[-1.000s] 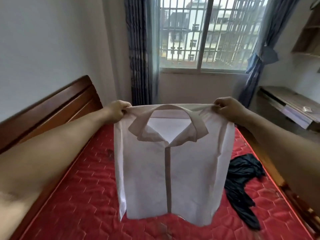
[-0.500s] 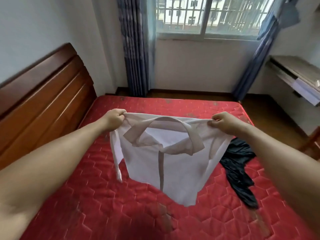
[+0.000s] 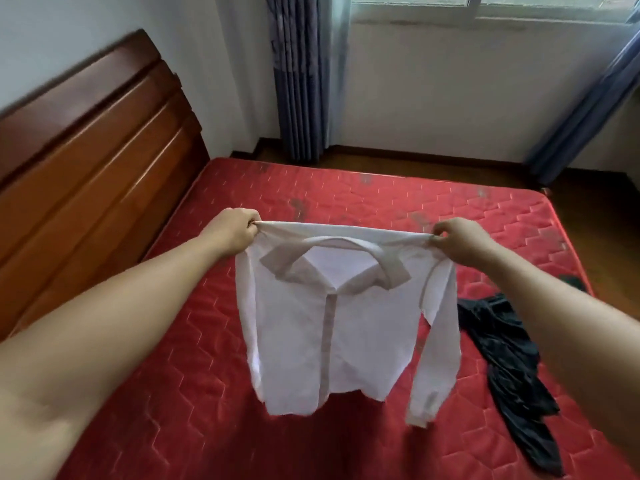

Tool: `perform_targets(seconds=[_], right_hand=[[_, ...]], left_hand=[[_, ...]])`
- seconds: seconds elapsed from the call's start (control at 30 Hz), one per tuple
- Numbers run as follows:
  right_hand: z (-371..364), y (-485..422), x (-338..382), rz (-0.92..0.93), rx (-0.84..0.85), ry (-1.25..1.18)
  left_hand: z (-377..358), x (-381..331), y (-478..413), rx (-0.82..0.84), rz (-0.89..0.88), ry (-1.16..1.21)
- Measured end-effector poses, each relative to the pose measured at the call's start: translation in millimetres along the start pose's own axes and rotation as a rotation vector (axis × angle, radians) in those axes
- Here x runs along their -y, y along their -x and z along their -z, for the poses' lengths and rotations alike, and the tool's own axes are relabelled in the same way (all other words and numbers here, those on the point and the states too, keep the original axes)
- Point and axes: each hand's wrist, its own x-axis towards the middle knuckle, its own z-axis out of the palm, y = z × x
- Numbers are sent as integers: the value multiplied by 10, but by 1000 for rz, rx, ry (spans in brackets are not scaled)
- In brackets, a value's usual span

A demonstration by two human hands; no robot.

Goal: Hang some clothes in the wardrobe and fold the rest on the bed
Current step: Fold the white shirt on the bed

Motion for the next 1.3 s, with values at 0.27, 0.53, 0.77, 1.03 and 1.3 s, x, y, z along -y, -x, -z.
perform_targets(seconds=[0.27, 0.53, 0.77, 1.03, 1.3], right_hand=[[-1439, -1098, -384, -207, -153, -421], [-2545, -2314, -762, -175, -48, -532], [-4116, -2200, -1061, -127, 328, -120], [-5349, -930, -1440, -318, 278, 115], [-5523, -346, -1583, -744, 96, -383]], left_hand=[[-1495, 196, -1112, -86, 195, 62], [-2766, 507, -2157, -5, 237, 372], [-4332, 923, -1958, 448, -77, -1], [-5531, 1708, -816, 571, -31, -328], [-5527, 1864, -56, 240, 371, 11]])
